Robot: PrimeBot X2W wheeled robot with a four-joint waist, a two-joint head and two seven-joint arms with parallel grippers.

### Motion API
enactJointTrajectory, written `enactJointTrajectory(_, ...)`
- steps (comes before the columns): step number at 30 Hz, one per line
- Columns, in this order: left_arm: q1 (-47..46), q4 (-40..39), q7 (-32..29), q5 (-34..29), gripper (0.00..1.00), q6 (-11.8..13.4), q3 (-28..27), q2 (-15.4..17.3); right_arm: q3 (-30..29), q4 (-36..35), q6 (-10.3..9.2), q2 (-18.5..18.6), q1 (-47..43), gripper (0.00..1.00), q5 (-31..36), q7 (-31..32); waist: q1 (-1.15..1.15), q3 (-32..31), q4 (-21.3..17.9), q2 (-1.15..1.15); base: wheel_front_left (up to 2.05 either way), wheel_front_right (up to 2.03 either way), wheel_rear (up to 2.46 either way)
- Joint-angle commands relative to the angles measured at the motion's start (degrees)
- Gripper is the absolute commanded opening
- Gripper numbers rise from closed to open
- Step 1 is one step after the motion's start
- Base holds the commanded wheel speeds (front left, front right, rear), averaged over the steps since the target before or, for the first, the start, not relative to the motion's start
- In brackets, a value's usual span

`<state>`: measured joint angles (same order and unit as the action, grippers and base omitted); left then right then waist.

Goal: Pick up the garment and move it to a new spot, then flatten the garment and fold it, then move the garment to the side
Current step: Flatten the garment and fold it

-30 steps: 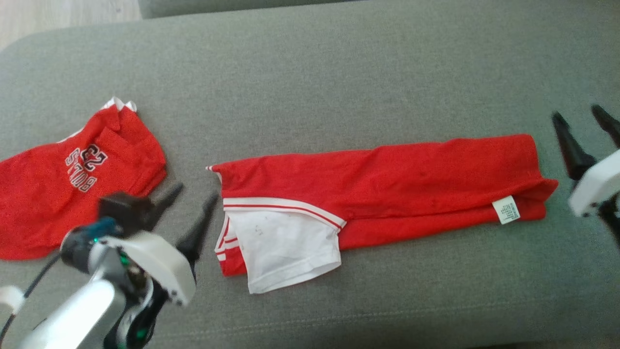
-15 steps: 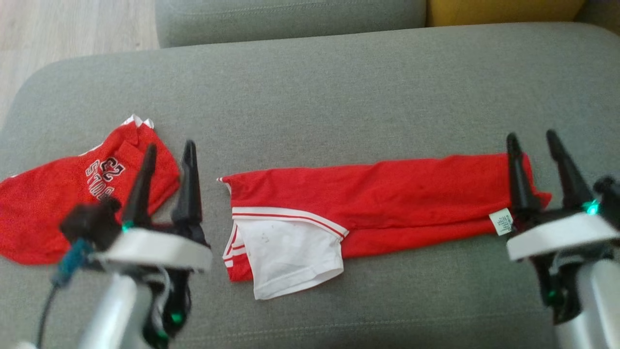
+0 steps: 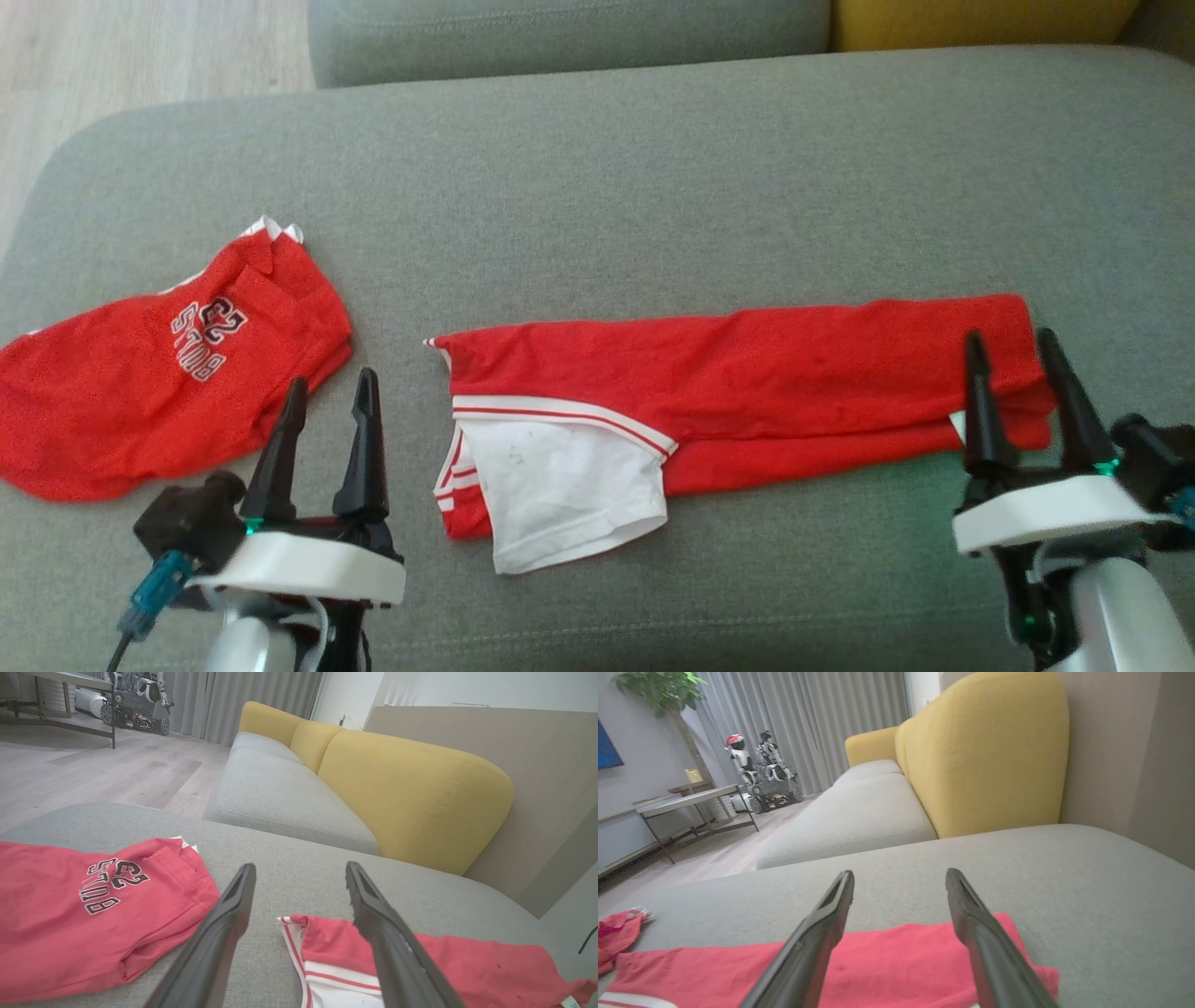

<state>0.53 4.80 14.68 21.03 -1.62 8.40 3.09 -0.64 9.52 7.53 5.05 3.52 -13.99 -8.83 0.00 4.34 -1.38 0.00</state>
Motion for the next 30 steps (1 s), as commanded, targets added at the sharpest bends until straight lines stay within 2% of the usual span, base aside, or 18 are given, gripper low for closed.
enactJointTrajectory(1, -2.8, -1.2, 0.3, -0.2, 1.00, -0.7, -2.2, -0.2, -1.3, 0.6, -0.04, -0.5, 2.8, 1.00, 0.8, -0.4, 0.00, 0.7, 0.3, 0.00, 0.00, 0.00, 0.00)
enactJointTrajectory(7, -3.5, -0.4, 0.3, 0.4, 1.00, -1.1, -1.2, -0.2, -7.2, 7.5, -0.04, -1.6, 6.7, 1.00, 1.4, 0.5, 0.00, 2.6, 0.9, 0.00, 0.00, 0.00, 0.00)
enactJointTrajectory(13, -4.8, -0.4, 0.3, 0.3, 1.00, -1.2, 0.4, -0.2, -16.4, 18.8, -0.04, -2.0, 14.7, 1.00, 3.6, 2.9, 0.00, 6.0, 1.8, 0.00, 0.00, 0.00, 0.00)
enactJointTrajectory(14, -4.8, -0.4, 0.3, 0.3, 1.00, -1.2, 0.4, -0.2, -16.4, 18.8, -0.04, -2.0, 14.7, 1.00, 3.6, 2.9, 0.00, 6.0, 1.8, 0.00, 0.00, 0.00, 0.00)
enactJointTrajectory(20, -6.1, -0.9, 0.3, 0.3, 1.00, -1.2, 1.8, -0.2, -23.4, 27.5, -0.04, -2.1, 19.6, 1.00, 9.9, 5.5, 0.00, 7.7, 2.3, 0.00, 0.00, 0.00, 0.00)
enactJointTrajectory(24, -6.8, -1.1, 0.3, 0.7, 1.00, -0.9, 1.7, -0.2, -24.5, 32.4, -0.04, -2.1, 21.1, 1.00, 11.6, 6.2, 0.00, 7.8, 2.1, 0.00, 0.00, 0.00, 0.00)
enactJointTrajectory(30, -6.8, -0.9, 0.3, 0.7, 1.00, -0.7, 1.4, -0.2, -22.5, 39.3, -0.04, -2.2, 22.4, 1.00, 10.4, 6.2, 0.00, 7.1, 1.1, 0.00, 0.00, 0.00, 0.00)
